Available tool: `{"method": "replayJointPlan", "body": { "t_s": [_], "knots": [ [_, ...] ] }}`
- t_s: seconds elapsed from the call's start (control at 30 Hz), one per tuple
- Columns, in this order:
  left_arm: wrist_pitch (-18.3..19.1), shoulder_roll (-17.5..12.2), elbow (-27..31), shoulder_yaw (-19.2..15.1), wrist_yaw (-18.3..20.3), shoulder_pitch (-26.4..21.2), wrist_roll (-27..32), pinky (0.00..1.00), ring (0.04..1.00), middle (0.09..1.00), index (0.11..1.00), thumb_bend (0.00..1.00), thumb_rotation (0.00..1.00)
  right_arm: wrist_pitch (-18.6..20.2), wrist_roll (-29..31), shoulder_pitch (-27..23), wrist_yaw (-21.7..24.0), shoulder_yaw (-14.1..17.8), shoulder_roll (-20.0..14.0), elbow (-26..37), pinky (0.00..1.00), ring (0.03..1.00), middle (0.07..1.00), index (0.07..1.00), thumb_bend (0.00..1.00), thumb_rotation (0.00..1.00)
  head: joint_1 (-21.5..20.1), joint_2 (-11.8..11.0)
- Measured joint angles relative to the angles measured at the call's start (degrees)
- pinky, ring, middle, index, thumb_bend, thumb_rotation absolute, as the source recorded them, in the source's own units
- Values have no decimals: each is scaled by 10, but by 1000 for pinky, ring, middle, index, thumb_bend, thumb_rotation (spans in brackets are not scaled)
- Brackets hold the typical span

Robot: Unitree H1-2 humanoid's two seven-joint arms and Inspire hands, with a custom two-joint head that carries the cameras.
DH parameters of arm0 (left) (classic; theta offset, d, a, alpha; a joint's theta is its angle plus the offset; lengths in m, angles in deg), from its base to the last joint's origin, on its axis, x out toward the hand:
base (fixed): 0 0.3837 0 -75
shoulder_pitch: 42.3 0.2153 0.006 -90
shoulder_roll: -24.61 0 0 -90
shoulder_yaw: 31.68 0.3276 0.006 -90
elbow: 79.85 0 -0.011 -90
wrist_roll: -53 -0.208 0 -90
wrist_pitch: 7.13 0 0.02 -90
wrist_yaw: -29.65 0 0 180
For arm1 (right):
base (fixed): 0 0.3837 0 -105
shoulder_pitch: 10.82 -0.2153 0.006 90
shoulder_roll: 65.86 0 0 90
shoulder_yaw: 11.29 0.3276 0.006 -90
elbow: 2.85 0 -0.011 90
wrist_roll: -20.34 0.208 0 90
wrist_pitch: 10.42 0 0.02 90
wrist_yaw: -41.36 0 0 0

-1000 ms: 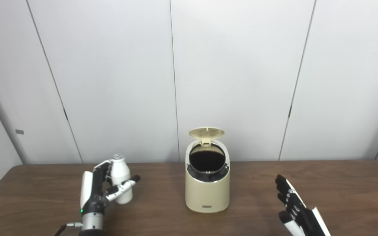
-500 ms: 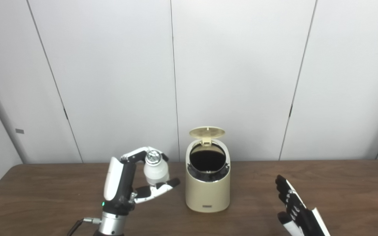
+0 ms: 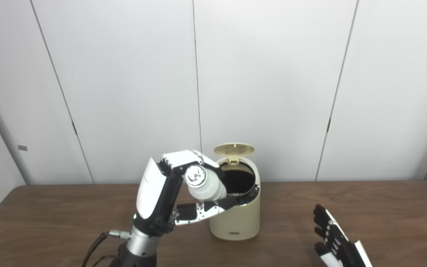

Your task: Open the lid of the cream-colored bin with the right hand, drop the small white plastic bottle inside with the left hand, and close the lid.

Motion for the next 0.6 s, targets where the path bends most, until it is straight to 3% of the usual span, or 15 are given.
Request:
{"method": "replayJointPlan", "body": {
  "t_s": [0.13,0.27,0.6],
  "knots": [
    [0,-5,-19,34,-42,-17,8,337,433,497,484,504,0,0,2,3,0,-1,2,0,911,943,938,923,877,741,-4,-1],
    [0,-14,-62,90,-95,-40,6,363,475,490,467,504,0,-2,2,9,-1,-1,7,1,910,939,932,917,881,738,-11,0],
    [-1,-32,-231,204,-217,-135,-3,381,486,483,463,503,0,-12,6,22,-2,-4,14,13,926,963,948,929,897,729,-25,1]
  ]
}}
